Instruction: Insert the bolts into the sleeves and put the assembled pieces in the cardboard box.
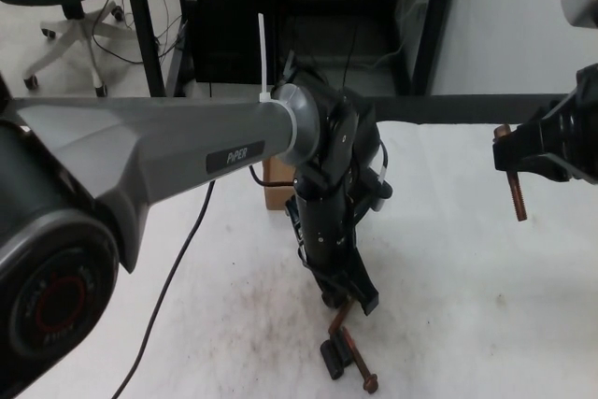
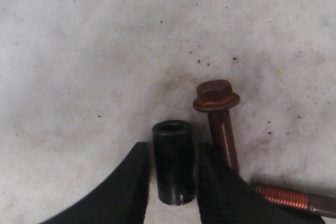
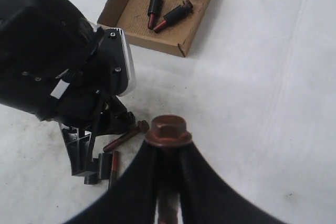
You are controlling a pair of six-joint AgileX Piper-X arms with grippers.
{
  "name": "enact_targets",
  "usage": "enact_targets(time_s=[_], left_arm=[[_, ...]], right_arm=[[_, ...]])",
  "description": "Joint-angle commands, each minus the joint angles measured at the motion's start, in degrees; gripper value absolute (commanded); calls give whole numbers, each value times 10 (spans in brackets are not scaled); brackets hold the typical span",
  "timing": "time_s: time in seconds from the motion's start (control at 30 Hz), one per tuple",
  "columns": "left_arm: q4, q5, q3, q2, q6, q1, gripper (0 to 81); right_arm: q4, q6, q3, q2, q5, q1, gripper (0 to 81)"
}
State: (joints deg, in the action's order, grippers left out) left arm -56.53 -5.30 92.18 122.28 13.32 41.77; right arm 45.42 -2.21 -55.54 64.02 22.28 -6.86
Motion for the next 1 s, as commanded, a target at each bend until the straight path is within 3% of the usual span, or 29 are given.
enact_targets(time_s=[0.0, 0.97], left_arm=[[-5, 6, 0, -3, -5, 2, 287], [12, 11, -8, -3, -5, 2, 285]], right_arm=[[-11, 1, -1, -9, 8, 1, 9], [-11, 1, -1, -9, 8, 1, 9]])
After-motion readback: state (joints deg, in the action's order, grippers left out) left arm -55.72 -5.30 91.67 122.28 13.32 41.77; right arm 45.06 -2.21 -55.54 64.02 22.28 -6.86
